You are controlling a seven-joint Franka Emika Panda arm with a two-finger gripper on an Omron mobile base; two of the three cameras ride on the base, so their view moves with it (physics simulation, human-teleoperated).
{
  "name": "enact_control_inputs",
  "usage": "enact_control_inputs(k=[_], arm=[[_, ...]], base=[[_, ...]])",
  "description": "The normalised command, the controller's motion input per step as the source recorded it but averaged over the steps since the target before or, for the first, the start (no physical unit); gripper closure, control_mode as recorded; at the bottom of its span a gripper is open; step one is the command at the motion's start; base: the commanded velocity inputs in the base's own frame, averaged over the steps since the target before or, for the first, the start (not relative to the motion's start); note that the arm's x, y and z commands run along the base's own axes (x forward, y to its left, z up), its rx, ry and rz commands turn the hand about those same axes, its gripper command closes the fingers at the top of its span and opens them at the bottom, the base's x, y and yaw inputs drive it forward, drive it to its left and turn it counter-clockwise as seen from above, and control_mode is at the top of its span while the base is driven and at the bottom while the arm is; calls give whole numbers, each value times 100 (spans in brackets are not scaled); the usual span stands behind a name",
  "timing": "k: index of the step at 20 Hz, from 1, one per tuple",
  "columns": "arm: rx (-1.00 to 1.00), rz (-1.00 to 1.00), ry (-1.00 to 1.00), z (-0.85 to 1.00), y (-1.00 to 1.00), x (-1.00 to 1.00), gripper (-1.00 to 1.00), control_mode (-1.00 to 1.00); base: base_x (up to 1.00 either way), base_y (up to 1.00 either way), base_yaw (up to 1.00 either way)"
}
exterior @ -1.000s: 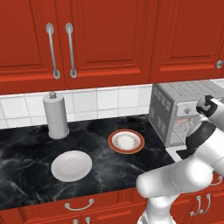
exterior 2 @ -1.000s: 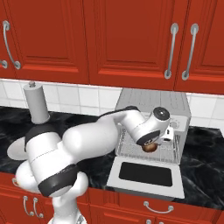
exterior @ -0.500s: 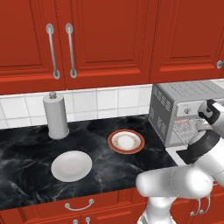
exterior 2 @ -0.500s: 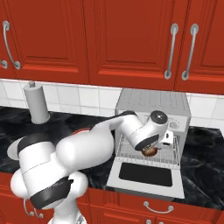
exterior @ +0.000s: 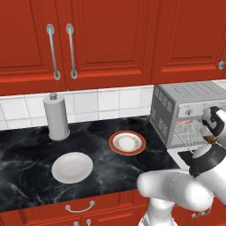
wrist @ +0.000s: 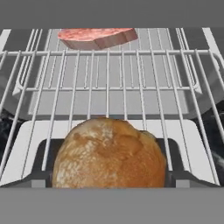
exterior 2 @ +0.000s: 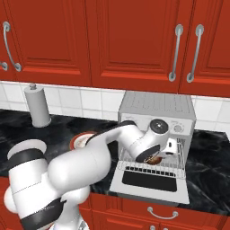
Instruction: Open the toaster oven door. Place the bread on the top rack in the toaster oven and place the steak on the bottom rack.
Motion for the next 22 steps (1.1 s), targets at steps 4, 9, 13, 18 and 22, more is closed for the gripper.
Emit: enact_control_inputs(k=[4, 9, 13, 18, 22], arm=[[-11, 0, 0, -86, 2, -60, -100, -100], [-8, 0, 0, -82, 3, -54, -100, -100], [0, 0, 0, -29, -2, -35, -100, -100], [2, 0, 3, -3, -7, -43, -100, -100], [1, 0, 5, 15, -1, -30, -100, -100]], base=[[0, 0, 0], [0, 0, 0], [0, 0, 0], [0, 0, 0], [0, 0, 0]])
